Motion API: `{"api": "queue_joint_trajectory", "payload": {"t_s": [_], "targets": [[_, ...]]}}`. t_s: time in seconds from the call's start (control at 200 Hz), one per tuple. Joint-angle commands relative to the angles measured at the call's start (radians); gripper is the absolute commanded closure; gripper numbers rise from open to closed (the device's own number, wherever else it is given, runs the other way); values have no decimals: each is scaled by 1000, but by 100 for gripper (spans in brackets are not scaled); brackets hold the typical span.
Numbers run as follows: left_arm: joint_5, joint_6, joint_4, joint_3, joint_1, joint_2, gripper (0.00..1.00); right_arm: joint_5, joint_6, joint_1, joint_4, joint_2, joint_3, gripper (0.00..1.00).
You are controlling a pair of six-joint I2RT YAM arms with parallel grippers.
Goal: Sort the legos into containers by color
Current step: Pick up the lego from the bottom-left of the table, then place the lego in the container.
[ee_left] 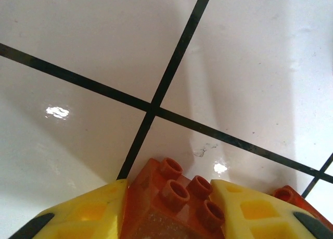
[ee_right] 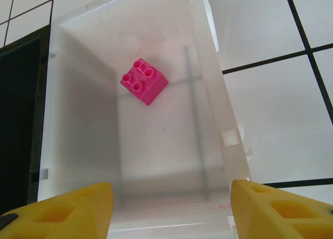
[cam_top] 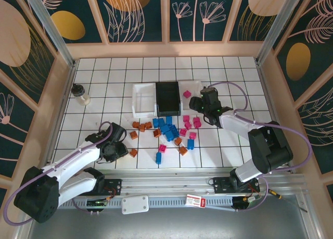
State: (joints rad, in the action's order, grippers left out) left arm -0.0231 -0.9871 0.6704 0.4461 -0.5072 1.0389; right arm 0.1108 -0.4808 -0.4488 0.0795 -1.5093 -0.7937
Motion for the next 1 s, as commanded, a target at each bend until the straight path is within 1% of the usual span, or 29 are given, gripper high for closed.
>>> {"api": "queue_joint_trajectory", "payload": {"t_s": [0.0, 0.18, 0.34, 0.42, 0.465, 0.521, 0.711, 0.836, 0.916, 0.991], "targets": [[-4, 13, -14, 30, -7, 9, 70, 12, -15, 14, -4, 33, 24, 38], [37, 51, 2, 133, -8, 19, 79, 10, -18, 21, -10, 79, 36, 38], [86, 109, 21, 271, -7, 34, 79, -2, -25, 35, -16, 117, 40, 38], [87, 138, -24, 343, -7, 67, 78, -5, -30, 39, -15, 127, 42, 38], [71, 146, -82, 371, -6, 95, 78, -6, -32, 41, -13, 129, 42, 38], [50, 154, -165, 402, -7, 144, 78, -6, -34, 41, -16, 129, 39, 38], [47, 199, -402, 520, -8, 368, 75, 1, -38, 39, -36, 121, 25, 38], [54, 238, -444, 664, -7, 542, 74, 6, -41, 40, -50, 120, 24, 38], [61, 243, -483, 719, -2, 616, 74, 9, -42, 40, -55, 124, 26, 38], [70, 254, -479, 776, 5, 693, 72, 9, -42, 40, -62, 128, 30, 38]]}}
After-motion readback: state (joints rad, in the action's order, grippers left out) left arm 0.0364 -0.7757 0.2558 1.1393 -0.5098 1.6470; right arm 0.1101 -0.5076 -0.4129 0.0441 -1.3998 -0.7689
